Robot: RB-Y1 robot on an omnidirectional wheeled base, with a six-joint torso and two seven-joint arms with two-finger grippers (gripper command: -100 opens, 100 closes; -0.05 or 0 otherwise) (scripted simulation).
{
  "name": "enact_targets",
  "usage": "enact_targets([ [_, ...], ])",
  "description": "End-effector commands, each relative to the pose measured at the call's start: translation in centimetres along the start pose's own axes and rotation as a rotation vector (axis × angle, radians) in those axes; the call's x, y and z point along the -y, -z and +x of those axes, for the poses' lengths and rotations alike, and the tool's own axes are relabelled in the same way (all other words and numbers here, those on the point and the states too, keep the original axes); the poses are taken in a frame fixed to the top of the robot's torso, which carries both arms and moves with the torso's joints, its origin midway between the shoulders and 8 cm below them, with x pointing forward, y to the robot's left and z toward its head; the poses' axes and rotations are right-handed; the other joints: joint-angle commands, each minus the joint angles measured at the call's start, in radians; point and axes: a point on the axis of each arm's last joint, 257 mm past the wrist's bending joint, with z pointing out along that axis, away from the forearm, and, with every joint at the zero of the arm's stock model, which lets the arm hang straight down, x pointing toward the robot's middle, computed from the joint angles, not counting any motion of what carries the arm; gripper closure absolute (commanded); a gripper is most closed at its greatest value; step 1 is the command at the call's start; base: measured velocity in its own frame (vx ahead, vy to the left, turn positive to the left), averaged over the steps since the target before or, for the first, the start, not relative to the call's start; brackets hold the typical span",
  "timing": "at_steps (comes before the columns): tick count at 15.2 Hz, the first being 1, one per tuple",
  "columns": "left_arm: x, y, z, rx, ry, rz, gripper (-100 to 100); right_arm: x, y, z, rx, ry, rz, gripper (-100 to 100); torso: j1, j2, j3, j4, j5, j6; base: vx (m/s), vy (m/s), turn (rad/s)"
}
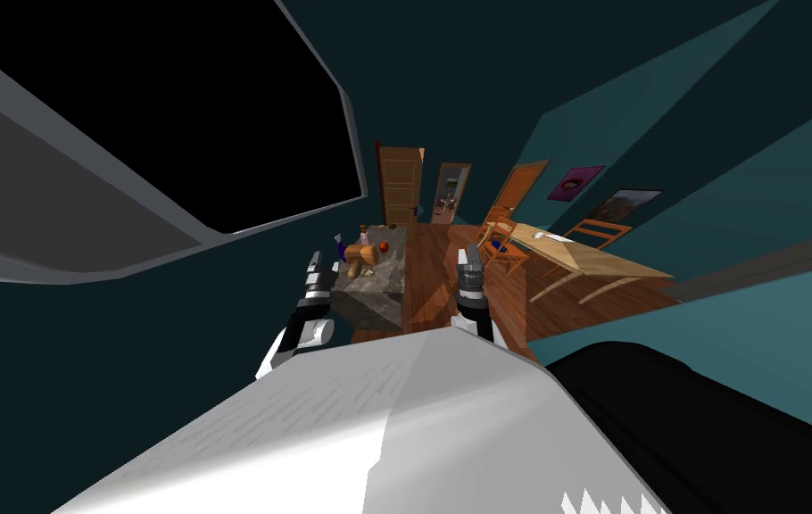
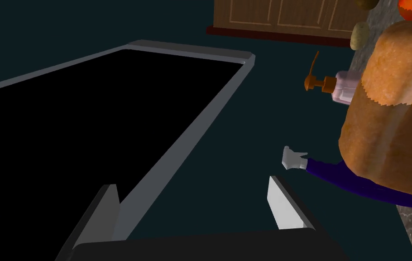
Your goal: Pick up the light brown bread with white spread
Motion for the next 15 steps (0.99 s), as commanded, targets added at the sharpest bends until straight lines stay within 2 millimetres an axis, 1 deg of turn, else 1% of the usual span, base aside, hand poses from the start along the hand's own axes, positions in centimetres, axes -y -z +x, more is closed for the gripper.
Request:
enact_targets([
  [1,-1.0,-0.5,0.0,-0.002,-0.004,-0.030,-100,0.0,0.0,0.0,0.000,0.000,0.000,0,0.000,0.000,0.000,0.000,0.000,0.000,-0.028,-0.011,-0.006],
  [2,-2.7,-1.3,-0.1,-0.008,-0.014,-0.069,-100,0.0,0.0,0.0,0.000,0.000,0.000,0,0.000,0.000,0.000,0.000,0.000,0.000,-0.030,-0.017,-0.019],
  [3,-3.0,-1.4,-0.1,-0.007,-0.014,-0.082,-100,0.0,0.0,0.0,0.000,0.000,0.000,0,0.000,-0.001,0.000,0.000,0.000,0.000,-0.032,-0.020,-0.029],
  [4,-4.2,-2.2,-0.2,-0.014,-0.024,-0.109,-100,0.0,0.0,0.0,0.000,0.000,0.000,0,0.000,-0.001,0.000,0.000,0.000,0.000,-0.038,-0.023,-0.038],
  [5,-5.0,-2.3,-0.3,-0.012,-0.024,-0.133,-100,0.0,0.0,0.0,0.000,0.000,0.000,0,0.000,0.000,0.000,0.000,0.000,0.000,-0.040,-0.023,-0.028],
  [6,-5.1,-2.3,-0.3,-0.011,-0.024,-0.138,-100,0.0,0.0,0.0,0.000,0.000,0.000,0,0.000,0.000,0.000,0.000,0.000,0.000,-0.028,-0.013,-0.003],
  [7,-6.1,-3.2,-0.3,-0.017,-0.035,-0.171,-100,0.0,0.0,0.0,0.000,0.000,0.000,0,0.000,0.000,0.000,0.000,0.000,0.000,-0.028,-0.014,-0.017],
  [8,-6.7,-3.4,-0.3,-0.017,-0.035,-0.185,-100,0.0,0.0,0.0,0.000,0.000,0.000,0,0.000,-0.001,0.000,0.000,0.000,0.000,-0.030,-0.018,-0.027],
  [9,-7.2,-3.3,-0.5,-0.014,-0.035,-0.196,-100,0.0,0.0,0.0,0.000,0.000,0.000,0,0.000,-0.001,0.000,0.000,0.000,0.000,-0.023,-0.012,-0.014],
  [10,-8.2,-4.1,-0.5,-0.018,-0.046,-0.230,-100,0.0,0.0,0.0,0.000,0.000,0.000,0,0.000,-0.001,0.000,0.000,0.000,0.000,-0.027,-0.014,-0.022],
  [11,-9.2,-4.2,-0.7,-0.015,-0.046,-0.254,-100,0.0,0.0,0.0,0.000,0.000,0.000,0,0.000,-0.001,-0.001,0.000,0.000,0.000,-0.031,-0.016,-0.029],
  [12,-9.3,-4.2,-0.7,-0.015,-0.046,-0.256,-100,0.0,0.0,0.0,0.000,0.000,0.000,0,0.000,-0.001,-0.001,0.000,0.000,0.000,-0.024,-0.010,-0.012],
  [13,-10.7,-4.9,-1.0,-0.016,-0.058,-0.289,-100,0.0,0.0,0.0,0.000,0.000,0.000,0,0.000,-0.001,-0.001,0.000,0.000,0.000,-0.026,-0.011,-0.026],
  [15,-11.4,-5.1,-1.0,-0.015,-0.058,-0.318,-100,0.0,0.0,0.0,0.000,0.000,0.000,0,0.000,-0.001,-0.001,0.000,0.000,0.000,-0.023,-0.010,-0.019],
])
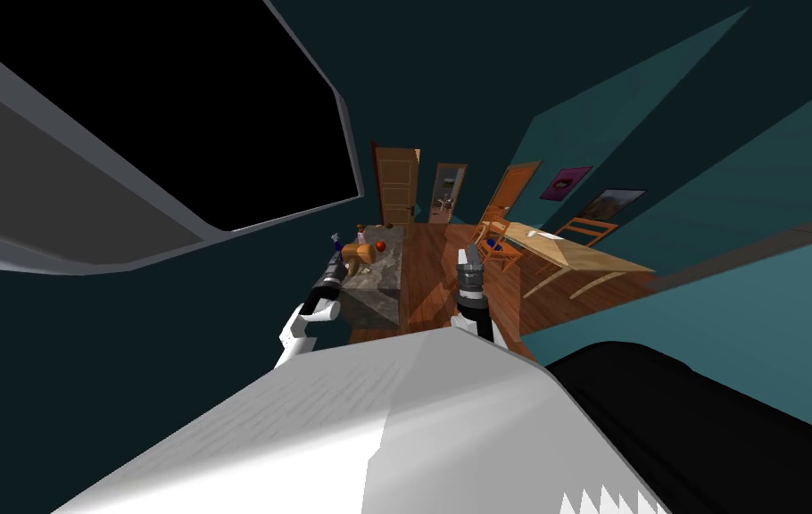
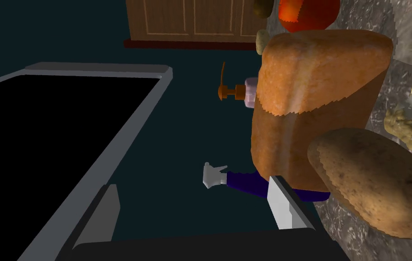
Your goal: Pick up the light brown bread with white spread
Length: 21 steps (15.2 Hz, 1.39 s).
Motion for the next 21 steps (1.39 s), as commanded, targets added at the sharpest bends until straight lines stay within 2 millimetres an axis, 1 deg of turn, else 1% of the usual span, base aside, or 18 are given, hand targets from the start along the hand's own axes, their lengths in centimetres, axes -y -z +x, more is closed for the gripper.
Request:
enact_targets([
  [1,-1.4,-1.3,-0.1,-0.001,-0.013,-0.052,-100,0.0,0.0,0.0,0.000,0.000,0.000,0,0.000,0.000,0.000,0.000,0.000,0.000,-0.025,-0.013,-0.023],
  [2,-2.2,-1.6,-0.2,0.001,-0.013,-0.079,-100,0.0,0.0,0.0,0.000,0.000,0.000,0,0.000,0.000,0.000,0.000,0.000,0.000,-0.027,-0.015,-0.027],
  [3,-2.5,-1.6,-0.2,0.002,-0.013,-0.087,-100,0.0,0.0,0.0,0.000,0.000,0.000,0,0.000,0.000,0.000,0.000,0.000,0.000,-0.020,-0.011,-0.013],
  [4,-3.0,-2.7,-0.3,0.000,-0.023,-0.116,-100,0.0,0.0,0.0,0.000,0.000,0.000,0,0.000,0.000,0.000,0.000,0.000,0.000,-0.027,-0.010,-0.027],
  [6,-4.2,-2.9,-0.4,0.004,-0.024,-0.152,-100,0.0,0.0,0.0,0.000,0.000,0.000,0,0.000,0.000,0.000,0.000,0.000,0.000,-0.025,-0.009,-0.020],
  [7,-4.6,-3.9,-0.5,0.002,-0.033,-0.179,-100,0.0,0.0,0.0,0.000,0.000,0.000,0,0.000,0.000,0.000,0.000,0.000,0.000,-0.025,-0.012,-0.022],
  [8,-5.2,-4.3,-0.5,0.003,-0.034,-0.202,-100,0.0,0.0,0.0,0.000,0.000,0.000,0,0.000,0.000,0.000,0.000,0.000,0.000,-0.024,-0.011,-0.029],
  [9,-5.8,-4.2,-0.6,0.006,-0.034,-0.219,-100,0.0,0.0,0.0,0.000,0.000,0.000,0,0.000,0.000,0.000,0.000,0.000,0.000,-0.015,-0.008,-0.013],
  [11,-6.6,-5.4,-0.7,0.006,-0.043,-0.264,-100,0.0,0.0,0.0,0.000,0.000,0.000,0,0.000,0.000,0.000,0.000,0.000,0.000,-0.021,-0.010,-0.024],
  [12,-7.4,-5.3,-0.8,0.009,-0.043,-0.288,-100,0.0,0.0,0.0,0.000,0.000,0.000,0,0.000,0.000,0.000,0.000,0.000,0.000,-0.015,-0.004,-0.013],
  [13,-7.5,-6.2,-0.8,0.007,-0.051,-0.307,-100,0.0,0.0,0.0,0.000,0.000,0.000,0,0.000,0.000,0.000,0.000,0.000,0.000,-0.016,-0.004,-0.021],
  [14,-7.9,-6.5,-0.8,0.007,-0.052,-0.328,-100,0.0,0.0,0.0,0.000,0.000,0.000,0,0.000,0.000,0.000,0.000,0.000,0.000,-0.018,-0.004,-0.026],
  [15,-8.9,-6.3,-1.0,0.012,-0.052,-0.357,-100,0.0,0.0,0.0,0.000,0.000,0.000,0,0.000,0.000,0.000,0.000,0.000,0.000,-0.012,-0.003,-0.015],
  [16,-8.9,-6.3,-1.0,0.012,-0.052,-0.357,-100,0.0,0.0,0.0,0.000,0.000,0.000,0,0.000,-0.001,0.000,0.000,0.000,0.000,-0.006,-0.002,-0.003],
  [17,-9.5,-7.2,-1.1,0.013,-0.059,-0.392,-100,0.0,0.0,0.0,0.000,0.000,0.000,0,0.001,-0.001,0.000,0.000,0.000,0.000,-0.009,-0.003,-0.018],
  [19,-10.4,-7.1,-1.2,0.015,-0.060,-0.427,-100,0.0,0.0,0.0,0.000,0.000,0.000,0,0.001,-0.001,-0.001,0.000,0.000,0.000,-0.009,-0.001,-0.021],
  [20,-10.5,-7.9,-1.2,0.015,-0.066,-0.451,-100,0.0,0.0,0.0,0.000,0.000,0.000,0,0.001,-0.001,-0.001,0.000,0.000,0.000,-0.010,-0.002,-0.022],
  [21,-10.9,-8.1,-1.2,0.015,-0.067,-0.472,-100,0.0,0.0,0.0,0.000,0.000,0.000,0,0.001,-0.001,0.000,0.000,0.000,0.000,-0.011,0.000,-0.025],
])
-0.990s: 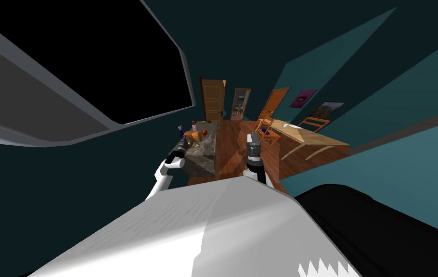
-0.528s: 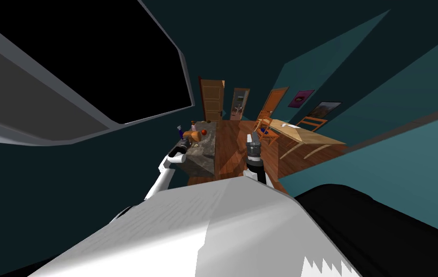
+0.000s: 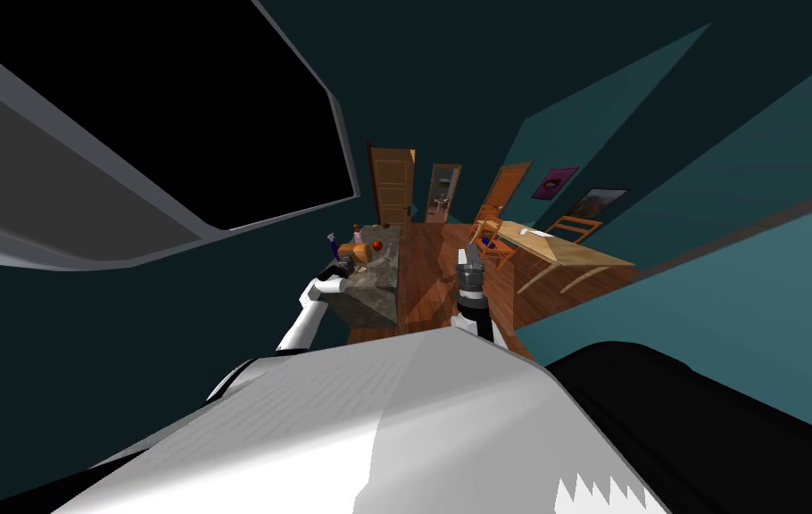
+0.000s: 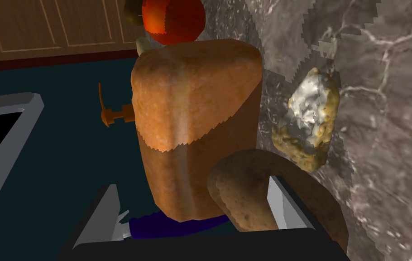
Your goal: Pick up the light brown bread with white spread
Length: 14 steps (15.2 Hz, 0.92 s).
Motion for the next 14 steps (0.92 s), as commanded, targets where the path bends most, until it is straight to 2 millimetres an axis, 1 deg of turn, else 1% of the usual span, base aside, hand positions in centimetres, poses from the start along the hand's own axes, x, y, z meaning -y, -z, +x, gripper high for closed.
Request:
enact_targets([
  [1,-1.1,-0.6,0.1,0.002,-0.003,-0.057,-100,0.0,0.0,0.0,0.000,0.000,0.000,0,0.000,0.000,0.000,0.000,0.000,0.000,-0.007,0.001,-0.015],
  [2,-0.7,-1.3,0.1,0.001,-0.010,-0.073,-100,0.0,0.0,0.0,0.000,0.000,0.000,0,0.000,0.000,0.000,0.000,0.000,0.000,-0.006,0.002,-0.026],
  [3,-0.9,-1.6,0.2,0.001,-0.010,-0.095,-100,0.0,0.0,0.0,0.000,0.000,0.000,0,0.000,0.000,0.000,0.000,0.000,0.000,-0.005,0.003,-0.021],
  [4,-2.0,-1.6,0.1,0.004,-0.009,-0.128,-100,0.0,0.0,0.0,0.000,0.000,0.000,0,0.000,0.000,0.000,0.000,0.000,0.000,0.000,0.000,0.000],
  [5,-1.3,-2.2,0.2,0.001,-0.016,-0.140,-100,0.0,0.0,0.0,0.000,0.000,0.000,0,0.000,0.000,0.000,0.000,0.000,0.000,-0.001,0.003,-0.022],
  [6,-1.5,-2.4,0.3,0.000,-0.016,-0.163,-100,0.0,0.0,0.0,0.000,0.000,0.000,0,0.000,0.000,0.000,0.000,0.000,0.000,0.000,0.005,-0.025],
  [7,-2.8,-2.4,0.1,0.005,-0.015,-0.200,-100,0.0,0.0,0.0,0.000,0.000,0.000,0,0.000,-0.001,0.000,0.000,0.000,0.000,0.001,0.004,-0.012],
  [8,-2.8,-2.4,0.1,0.005,-0.015,-0.200,-100,0.0,0.0,0.0,0.000,0.000,0.000,0,0.000,-0.001,0.000,0.000,0.000,0.000,0.000,0.000,0.000],
  [9,-2.5,-2.9,0.3,0.001,-0.020,-0.232,-100,0.0,0.0,0.0,0.000,0.000,0.000,0,0.000,-0.001,0.000,0.000,0.000,0.000,0.003,0.005,-0.016],
  [11,-3.6,-3.0,0.2,0.004,-0.019,-0.272,-100,0.0,0.0,0.0,0.000,0.000,0.000,0,0.001,-0.001,0.000,0.000,0.000,0.000,0.005,0.007,-0.020],
  [12,-3.0,-3.4,0.4,-0.001,-0.025,-0.295,-100,0.0,0.0,0.0,0.000,0.000,0.000,0,0.001,-0.001,0.000,0.000,0.000,0.000,0.006,0.007,-0.022],
  [13,-3.2,-3.5,0.5,-0.001,-0.026,-0.317,-100,0.0,0.0,0.0,0.000,0.000,0.000,0,0.001,-0.001,-0.001,0.000,0.000,0.000,0.009,0.009,-0.023],
  [14,-4.3,-3.4,0.3,0.003,-0.023,-0.343,-100,0.0,0.0,0.0,0.000,0.000,0.000,0,0.001,-0.001,-0.001,0.000,0.000,0.000,0.009,0.008,-0.010],
])
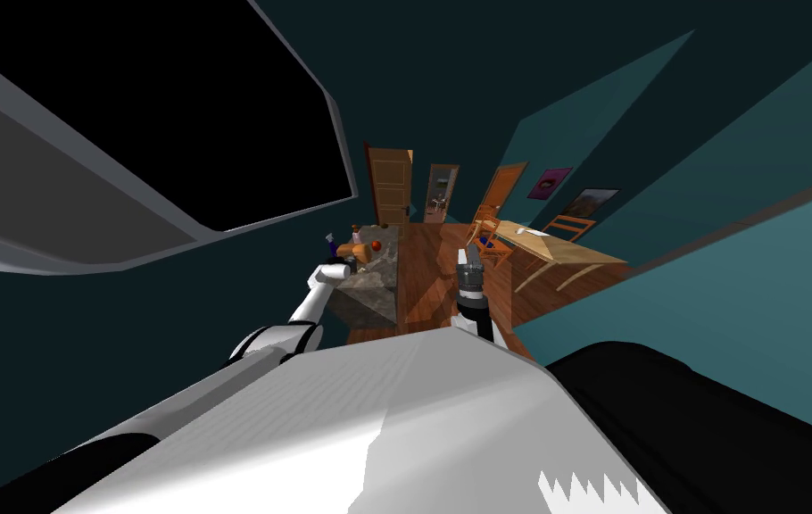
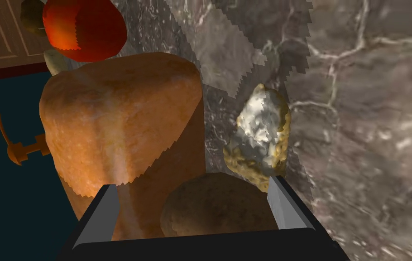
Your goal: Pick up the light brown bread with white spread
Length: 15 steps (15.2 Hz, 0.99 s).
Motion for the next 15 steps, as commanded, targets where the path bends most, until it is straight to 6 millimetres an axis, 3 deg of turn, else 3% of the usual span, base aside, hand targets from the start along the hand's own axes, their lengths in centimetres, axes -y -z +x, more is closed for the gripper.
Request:
enact_targets([
  [1,-0.8,-0.3,-0.1,0.001,0.000,-0.033,-100,0.0,0.0,0.0,0.000,0.000,0.000,0,0.000,0.000,0.000,0.000,0.000,0.000,0.006,0.006,0.001],
  [5,-0.8,-0.8,0.5,-0.007,-0.009,-0.131,-100,0.0,0.0,0.0,0.000,0.000,0.000,0,0.000,0.000,0.000,0.000,0.000,0.000,0.015,0.011,-0.018],
  [7,-2.0,-0.9,0.4,-0.005,-0.007,-0.175,-100,0.0,0.0,0.0,0.000,0.000,0.000,0,0.000,-0.001,0.000,0.000,0.000,0.000,0.022,0.015,-0.020],
  [8,-1.4,-0.8,0.8,-0.012,-0.013,-0.197,-100,0.0,0.0,0.0,0.000,0.000,0.000,0,0.000,-0.001,0.000,0.000,0.000,0.000,0.026,0.013,-0.017],
  [10,-2.6,-0.8,0.7,-0.010,-0.010,-0.244,-100,0.0,0.0,0.0,0.000,0.000,0.000,0,0.000,-0.001,-0.001,0.000,0.000,0.000,0.028,0.015,-0.017],
  [11,-1.9,-0.7,1.2,-0.018,-0.016,-0.265,-100,0.0,0.0,0.0,0.000,0.000,0.000,0,0.000,-0.001,-0.001,0.000,0.000,0.000,0.032,0.019,-0.018],
  [13,-3.3,-0.7,1.0,-0.016,-0.013,-0.313,-100,0.0,0.0,0.0,0.000,0.000,0.000,0,0.001,-0.002,-0.001,0.000,0.000,0.000,0.032,0.021,-0.018],
  [14,-2.5,-0.5,1.5,-0.024,-0.019,-0.335,-100,0.0,0.0,0.0,0.000,0.000,0.000,0,0.001,-0.002,-0.001,0.000,0.000,0.000,0.041,0.020,-0.018],
  [15,-3.8,-0.4,1.4,-0.023,-0.016,-0.371,-100,0.0,0.0,0.0,0.000,0.000,0.000,0,0.001,-0.002,-0.001,0.000,0.000,0.000,0.048,0.020,-0.024],
])
